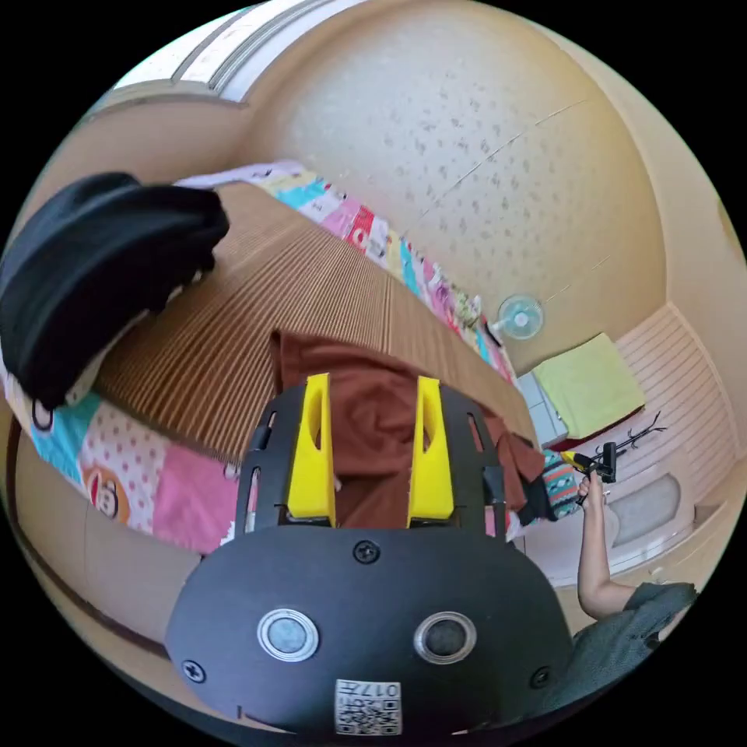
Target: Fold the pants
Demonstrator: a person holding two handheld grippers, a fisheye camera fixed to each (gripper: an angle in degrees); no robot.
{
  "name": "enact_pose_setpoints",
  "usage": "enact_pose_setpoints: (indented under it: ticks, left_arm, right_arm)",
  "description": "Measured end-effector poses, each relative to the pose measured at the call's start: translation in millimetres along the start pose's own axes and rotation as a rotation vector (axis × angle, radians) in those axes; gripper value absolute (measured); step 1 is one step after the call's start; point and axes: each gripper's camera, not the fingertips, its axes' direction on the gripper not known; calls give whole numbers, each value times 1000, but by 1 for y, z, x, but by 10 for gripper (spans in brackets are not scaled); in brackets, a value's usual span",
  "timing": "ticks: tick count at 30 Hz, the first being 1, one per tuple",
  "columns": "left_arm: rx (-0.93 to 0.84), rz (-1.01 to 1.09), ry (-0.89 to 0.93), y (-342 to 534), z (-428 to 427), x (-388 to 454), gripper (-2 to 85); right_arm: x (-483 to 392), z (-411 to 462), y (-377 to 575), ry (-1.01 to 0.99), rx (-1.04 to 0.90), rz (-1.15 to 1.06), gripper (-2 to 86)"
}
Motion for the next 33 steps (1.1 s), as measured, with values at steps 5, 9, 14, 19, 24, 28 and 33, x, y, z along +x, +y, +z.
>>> enact_pose_setpoints:
  ticks: [5, 9, 14, 19, 24, 28, 33]
  left_arm:
    - [-15, -158, 13, 99, 10, -9, 206]
    - [-173, -136, 100, 117, 35, 7, 164]
    - [-447, 174, -81, 79, 34, 59, 47]
    - [-255, 293, -325, 27, -70, 83, 41]
    - [-119, 49, -613, 10, -122, 38, 85]
    - [59, -87, -428, 37, -159, 21, 112]
    - [20, -135, -146, 52, -151, 17, 112]
  right_arm:
    - [64, -9, 106, -291, 131, 146, 47]
    - [89, -39, 160, -306, 246, 272, 36]
    - [75, -76, 142, -248, 258, 256, 39]
    - [30, -92, 97, -14, 221, 192, 67]
    - [-4, -23, 37, 267, -33, 150, 149]
    - [-46, 32, 14, 707, -198, 59, 106]
    - [-126, -18, 3, 1016, -102, -73, 38]
